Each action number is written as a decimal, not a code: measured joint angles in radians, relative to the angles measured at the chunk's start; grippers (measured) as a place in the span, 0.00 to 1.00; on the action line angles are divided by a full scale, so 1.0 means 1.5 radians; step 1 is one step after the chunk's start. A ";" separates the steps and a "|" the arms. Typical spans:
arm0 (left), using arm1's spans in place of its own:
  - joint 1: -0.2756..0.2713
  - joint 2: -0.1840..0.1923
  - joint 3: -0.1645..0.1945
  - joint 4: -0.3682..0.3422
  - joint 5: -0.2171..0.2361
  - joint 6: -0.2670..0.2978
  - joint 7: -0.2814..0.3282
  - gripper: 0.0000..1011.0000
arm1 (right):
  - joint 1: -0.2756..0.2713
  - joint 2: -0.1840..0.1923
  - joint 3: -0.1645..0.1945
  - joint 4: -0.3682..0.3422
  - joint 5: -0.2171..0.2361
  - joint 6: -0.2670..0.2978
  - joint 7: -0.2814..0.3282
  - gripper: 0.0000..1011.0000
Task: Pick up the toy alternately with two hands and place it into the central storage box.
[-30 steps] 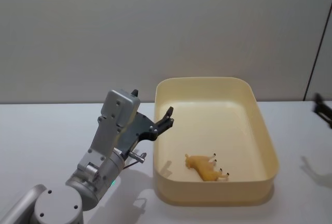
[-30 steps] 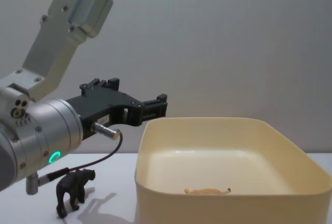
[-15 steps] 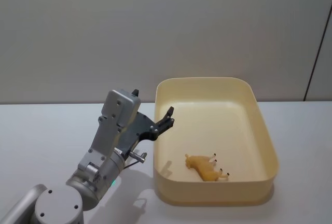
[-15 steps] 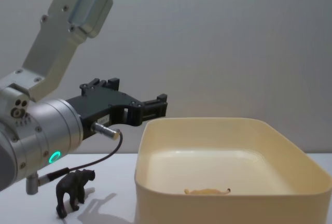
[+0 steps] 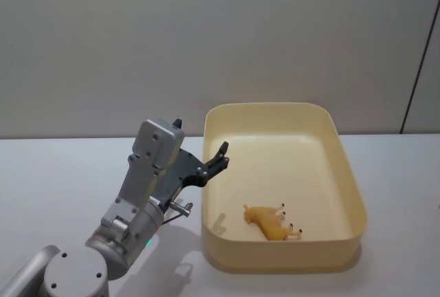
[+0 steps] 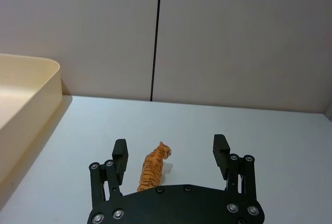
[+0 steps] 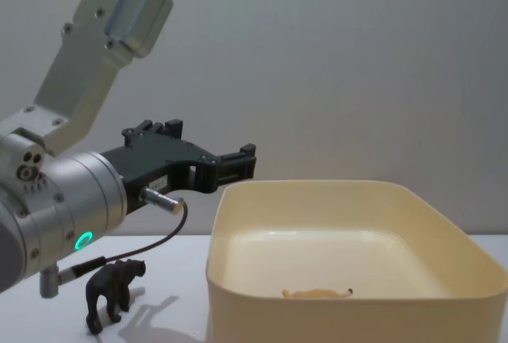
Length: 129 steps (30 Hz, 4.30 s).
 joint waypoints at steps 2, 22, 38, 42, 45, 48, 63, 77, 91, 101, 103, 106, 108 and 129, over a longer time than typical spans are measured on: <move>0.000 0.000 0.000 0.000 0.000 0.000 0.000 0.99 | 0.007 -0.004 -0.005 0.012 -0.005 0.004 0.005 0.99; 0.000 0.000 0.000 0.000 0.000 0.000 0.000 0.99 | 0.084 -0.054 -0.055 0.131 -0.056 0.020 0.020 0.99; 0.000 0.000 0.000 0.000 0.000 0.000 0.000 0.99 | 0.129 -0.080 -0.077 0.197 -0.085 0.019 0.012 0.74; 0.000 0.000 0.000 0.000 0.000 0.000 0.000 0.99 | 0.133 -0.083 -0.079 0.204 -0.088 0.018 0.011 0.62; 0.000 0.000 0.000 0.000 0.000 0.000 0.000 0.99 | 0.135 -0.084 -0.080 0.207 -0.089 0.018 0.011 0.56; 0.000 0.000 0.000 0.000 0.000 0.000 0.000 0.99 | 0.135 -0.084 -0.080 0.207 -0.089 0.016 0.013 0.44; 0.000 0.000 0.000 0.000 0.000 0.000 0.000 0.99 | 0.135 -0.092 -0.085 0.175 -0.087 -0.028 0.038 0.30; 0.000 0.000 0.000 0.000 0.000 0.000 0.000 0.99 | 0.165 -0.115 -0.099 0.120 -0.060 -0.036 0.084 0.30; 0.000 0.000 0.000 0.000 0.000 0.000 0.000 0.99 | 0.237 -0.167 -0.144 0.138 -0.067 0.013 0.172 0.30; 0.000 0.000 0.000 0.000 0.000 0.000 0.000 0.99 | 0.286 -0.201 -0.172 0.181 -0.089 0.036 0.212 0.45; 0.000 0.000 0.000 0.000 0.000 0.000 0.000 0.99 | 0.294 -0.206 -0.176 0.187 -0.093 0.040 0.218 0.53; 0.000 0.000 0.000 0.000 0.000 0.000 0.000 0.99 | 0.301 -0.212 -0.180 0.194 -0.096 0.043 0.224 0.61; 0.000 0.000 0.000 0.000 0.000 0.000 0.000 0.99 | 0.304 -0.214 -0.182 0.197 -0.098 0.044 0.227 0.67; 0.000 0.000 0.000 0.000 0.000 0.000 0.000 0.99 | 0.234 -0.149 -0.124 0.114 -0.032 0.030 0.177 0.99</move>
